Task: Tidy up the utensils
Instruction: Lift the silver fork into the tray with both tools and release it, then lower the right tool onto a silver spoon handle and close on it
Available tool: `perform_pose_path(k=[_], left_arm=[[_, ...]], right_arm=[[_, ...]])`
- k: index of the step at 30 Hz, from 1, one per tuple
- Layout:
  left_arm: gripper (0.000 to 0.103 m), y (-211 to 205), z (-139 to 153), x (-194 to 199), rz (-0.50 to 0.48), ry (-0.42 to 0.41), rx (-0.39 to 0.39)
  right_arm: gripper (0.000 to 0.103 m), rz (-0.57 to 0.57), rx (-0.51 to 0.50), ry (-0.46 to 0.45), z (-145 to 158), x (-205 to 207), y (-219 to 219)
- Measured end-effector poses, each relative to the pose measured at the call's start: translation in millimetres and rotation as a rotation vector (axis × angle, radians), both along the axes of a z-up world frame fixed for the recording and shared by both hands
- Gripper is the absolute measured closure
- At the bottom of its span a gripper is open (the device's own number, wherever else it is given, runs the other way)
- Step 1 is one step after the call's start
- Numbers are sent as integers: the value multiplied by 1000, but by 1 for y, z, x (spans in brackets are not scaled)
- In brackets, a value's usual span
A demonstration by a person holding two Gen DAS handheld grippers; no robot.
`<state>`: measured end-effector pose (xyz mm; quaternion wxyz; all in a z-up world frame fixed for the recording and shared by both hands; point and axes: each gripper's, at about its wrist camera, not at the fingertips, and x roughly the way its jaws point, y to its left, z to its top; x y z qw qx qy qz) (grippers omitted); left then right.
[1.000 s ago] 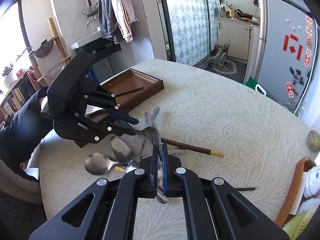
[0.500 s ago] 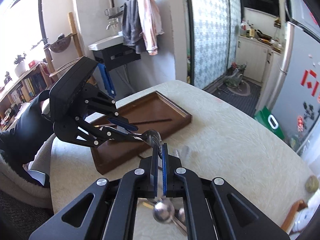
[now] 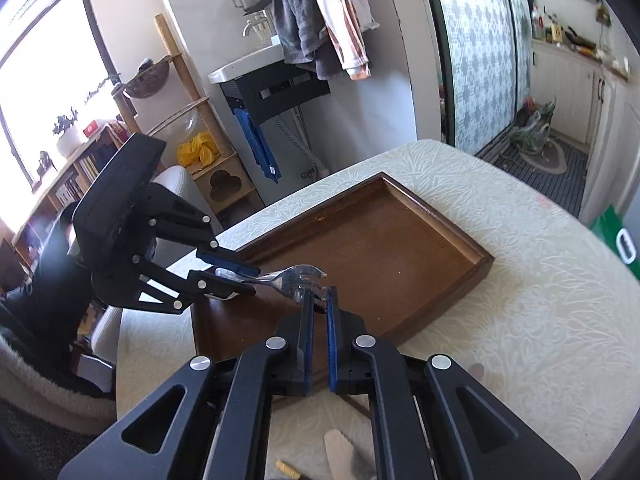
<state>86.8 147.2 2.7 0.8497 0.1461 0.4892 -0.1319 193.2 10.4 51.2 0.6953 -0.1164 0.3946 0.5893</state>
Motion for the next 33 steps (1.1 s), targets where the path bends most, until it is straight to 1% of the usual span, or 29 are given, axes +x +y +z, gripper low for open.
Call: perform_pose_path(k=[5, 11, 15, 18, 19, 20, 21, 22, 23, 24, 25, 27, 28, 29, 33], left_arm=[[86, -1, -7, 8, 13, 16, 22], [85, 1, -9, 13, 28, 20, 16], [81, -3, -9, 12, 30, 23, 22], [80, -5, -8, 12, 33, 25, 25], [80, -5, -8, 13, 36, 25, 25], [80, -6, -8, 13, 36, 23, 26], [78, -7, -7, 12, 35, 15, 27], [67, -8, -4, 10, 34, 0, 25], [60, -9, -1, 8, 32, -18, 17], [45, -11, 3, 6, 26, -40, 4], [38, -14, 9, 3, 15, -69, -18], [36, -23, 18, -3, -28, -103, -62], [30, -27, 20, -5, -44, -115, -74], [29, -33, 21, -6, -55, -125, -78], [24, -63, 17, -8, -125, -124, -98]], right_arm=[[93, -45, -19, 69, -20, 20, 10], [91, -95, -43, 155, -42, 39, 23], [90, -117, -75, 166, -51, 44, 37], [86, -132, -107, 130, -52, 41, 46], [80, -140, -117, 108, -50, 38, 48], [72, -137, -113, 97, -48, 37, 49], [65, -136, -109, 81, -43, 33, 47], [50, -147, -112, 51, -39, 31, 43], [43, -159, -113, 20, -34, 30, 38], [43, -168, -112, 2, -28, 28, 31], [42, -172, -106, -2, -23, 27, 24], [38, -185, -100, -33, -11, 23, 4], [35, -198, -103, -56, -5, 19, -9], [33, -211, -104, -73, 0, 16, -22], [28, -274, -107, -120, 14, 5, -76]])
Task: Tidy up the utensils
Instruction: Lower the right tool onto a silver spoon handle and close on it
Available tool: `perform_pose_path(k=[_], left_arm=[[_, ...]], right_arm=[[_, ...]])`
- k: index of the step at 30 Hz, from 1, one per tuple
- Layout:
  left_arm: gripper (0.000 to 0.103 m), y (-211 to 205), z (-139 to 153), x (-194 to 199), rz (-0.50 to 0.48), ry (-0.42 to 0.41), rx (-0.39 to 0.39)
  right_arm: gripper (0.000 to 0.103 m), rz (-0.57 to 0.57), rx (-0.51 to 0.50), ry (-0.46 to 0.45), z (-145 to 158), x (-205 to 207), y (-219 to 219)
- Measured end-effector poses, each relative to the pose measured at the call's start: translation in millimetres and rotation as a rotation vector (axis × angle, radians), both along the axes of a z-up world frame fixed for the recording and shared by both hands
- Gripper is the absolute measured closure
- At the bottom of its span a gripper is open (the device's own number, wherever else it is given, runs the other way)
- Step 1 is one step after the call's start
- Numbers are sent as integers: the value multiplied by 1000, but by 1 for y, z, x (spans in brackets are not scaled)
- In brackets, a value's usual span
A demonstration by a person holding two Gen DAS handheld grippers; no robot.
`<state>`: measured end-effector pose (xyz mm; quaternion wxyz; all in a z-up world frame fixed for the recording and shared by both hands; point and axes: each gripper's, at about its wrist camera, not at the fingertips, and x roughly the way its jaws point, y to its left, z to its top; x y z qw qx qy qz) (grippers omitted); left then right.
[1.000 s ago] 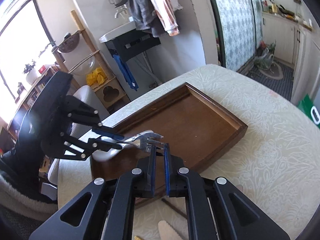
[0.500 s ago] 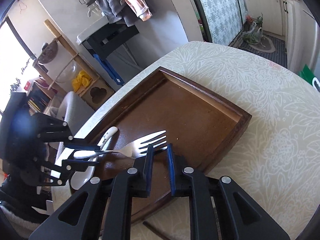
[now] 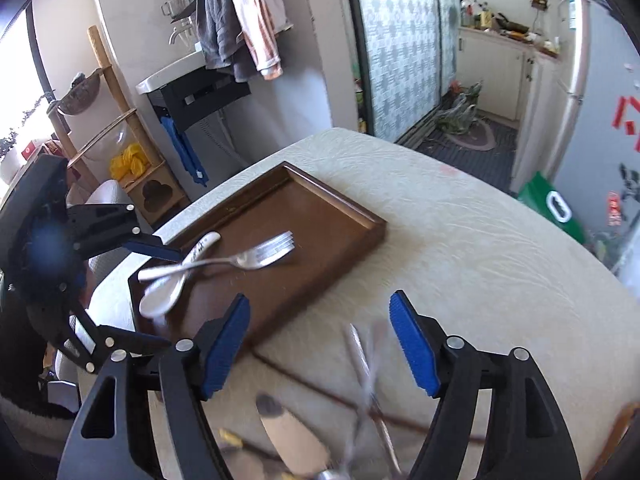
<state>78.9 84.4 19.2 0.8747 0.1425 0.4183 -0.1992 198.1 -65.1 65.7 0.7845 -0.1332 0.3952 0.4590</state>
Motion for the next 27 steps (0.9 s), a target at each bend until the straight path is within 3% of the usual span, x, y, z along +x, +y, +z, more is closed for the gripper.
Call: perform_pose_path(k=[6, 10, 14, 16, 17, 27], left_arm=[[24, -40, -10, 6, -94, 10, -7], [24, -55, -11, 11, -116, 3, -19], [26, -62, -15, 20, -114, -5, -12], [45, -65, -18, 28, -111, 16, -8], [47, -65, -19, 30, -110, 21, 2], [48, -59, -19, 50, -116, 24, 24]], right_arm=[[28, -77, -48, -39, -6, -20, -62], [41, -75, -112, -71, -23, -40, -73], [61, -62, -136, -63, -40, -52, -66], [65, -55, -150, -64, -48, -57, -57], [65, -49, -154, -59, -51, -59, -51], [74, -86, -197, -29, -68, -47, -20]])
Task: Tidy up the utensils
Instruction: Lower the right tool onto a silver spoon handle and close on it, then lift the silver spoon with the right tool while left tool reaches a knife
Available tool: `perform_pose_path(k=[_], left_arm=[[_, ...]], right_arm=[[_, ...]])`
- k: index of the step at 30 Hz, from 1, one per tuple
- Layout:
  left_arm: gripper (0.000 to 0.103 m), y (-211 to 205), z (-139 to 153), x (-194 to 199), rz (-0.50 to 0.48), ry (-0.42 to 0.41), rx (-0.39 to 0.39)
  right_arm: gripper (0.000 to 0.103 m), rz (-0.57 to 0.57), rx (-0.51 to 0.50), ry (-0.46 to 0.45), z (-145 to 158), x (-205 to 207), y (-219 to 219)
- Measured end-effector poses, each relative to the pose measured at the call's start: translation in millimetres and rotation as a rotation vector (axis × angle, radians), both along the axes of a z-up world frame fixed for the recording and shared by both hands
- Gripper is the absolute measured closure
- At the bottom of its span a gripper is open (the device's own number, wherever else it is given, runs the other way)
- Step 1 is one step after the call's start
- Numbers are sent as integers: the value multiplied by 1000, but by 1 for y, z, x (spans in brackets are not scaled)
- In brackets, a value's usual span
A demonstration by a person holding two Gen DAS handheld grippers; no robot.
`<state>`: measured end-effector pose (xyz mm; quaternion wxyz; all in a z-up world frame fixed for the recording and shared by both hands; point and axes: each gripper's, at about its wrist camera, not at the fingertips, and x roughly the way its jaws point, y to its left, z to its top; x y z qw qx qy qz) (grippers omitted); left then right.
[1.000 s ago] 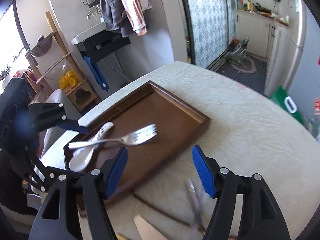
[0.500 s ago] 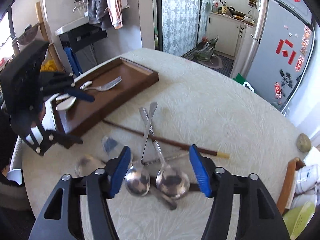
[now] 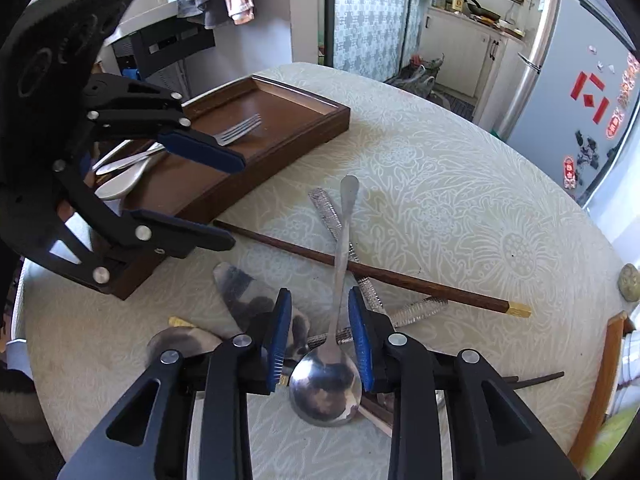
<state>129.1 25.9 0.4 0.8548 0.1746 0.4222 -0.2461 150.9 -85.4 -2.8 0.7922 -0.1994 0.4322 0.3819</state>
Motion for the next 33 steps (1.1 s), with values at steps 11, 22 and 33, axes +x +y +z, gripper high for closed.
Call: perform_pose_path(k=[11, 22, 33], left_arm=[[47, 2, -6, 8, -24, 21, -10], [40, -7, -9, 13, -43, 25, -8], [36, -16, -6, 10, -66, -11, 24]], right_arm=[[97, -20, 6, 55, -16, 18, -1], [98, 112, 52, 15, -3, 2, -13], [98, 224, 58, 2, 11, -19, -20]])
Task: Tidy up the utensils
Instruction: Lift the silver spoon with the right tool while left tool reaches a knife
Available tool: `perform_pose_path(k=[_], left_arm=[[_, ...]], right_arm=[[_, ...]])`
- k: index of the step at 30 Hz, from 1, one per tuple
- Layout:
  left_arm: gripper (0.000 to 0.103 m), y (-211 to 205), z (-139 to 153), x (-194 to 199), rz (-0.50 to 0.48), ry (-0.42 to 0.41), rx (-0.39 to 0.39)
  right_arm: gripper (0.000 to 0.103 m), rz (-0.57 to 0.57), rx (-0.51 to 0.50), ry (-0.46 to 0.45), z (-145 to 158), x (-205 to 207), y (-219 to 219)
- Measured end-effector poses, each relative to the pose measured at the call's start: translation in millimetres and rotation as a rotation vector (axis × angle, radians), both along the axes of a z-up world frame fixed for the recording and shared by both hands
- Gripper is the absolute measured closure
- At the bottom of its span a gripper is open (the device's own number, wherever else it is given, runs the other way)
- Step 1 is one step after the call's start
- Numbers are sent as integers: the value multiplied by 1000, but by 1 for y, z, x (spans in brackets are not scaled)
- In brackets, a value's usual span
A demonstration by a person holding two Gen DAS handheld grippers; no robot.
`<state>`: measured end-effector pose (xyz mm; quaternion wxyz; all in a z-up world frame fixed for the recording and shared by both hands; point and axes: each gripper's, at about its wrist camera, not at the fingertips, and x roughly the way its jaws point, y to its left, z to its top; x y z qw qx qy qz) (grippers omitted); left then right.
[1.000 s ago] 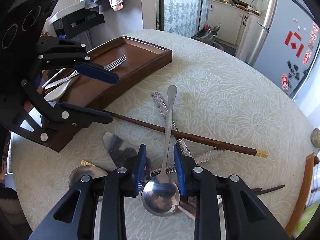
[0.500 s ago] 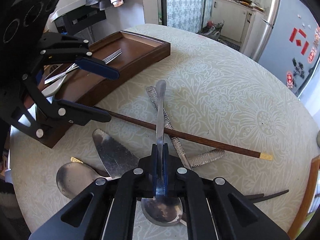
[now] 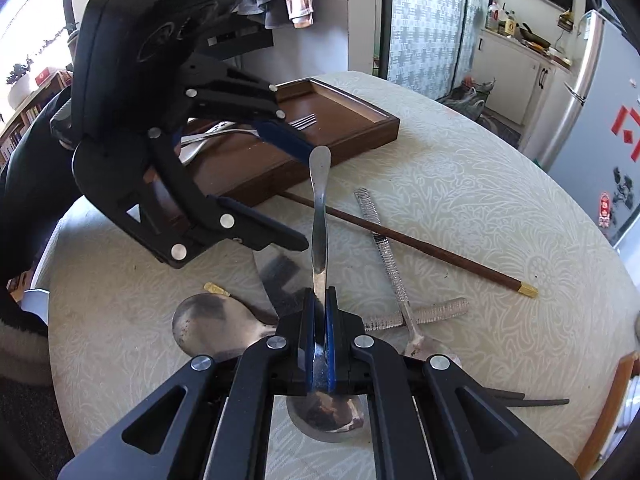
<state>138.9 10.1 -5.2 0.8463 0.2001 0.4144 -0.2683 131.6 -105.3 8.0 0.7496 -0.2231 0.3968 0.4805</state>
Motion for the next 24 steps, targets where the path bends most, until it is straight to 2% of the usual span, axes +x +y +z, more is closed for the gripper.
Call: perform_pose_path(k=[3, 11, 14, 24], left_arm=[[36, 5, 4, -2, 1, -12, -2], [35, -2, 7, -18, -88, -22, 5], [38, -1, 4, -20, -92, -13, 21], [44, 28, 15, -32, -35, -28, -6]], right_arm=[[98, 12, -6, 2, 1, -4, 0], [98, 68, -29, -5, 3, -16, 2], [98, 81, -35, -12, 5, -18, 2], [98, 121, -37, -43, 20, -24, 25]])
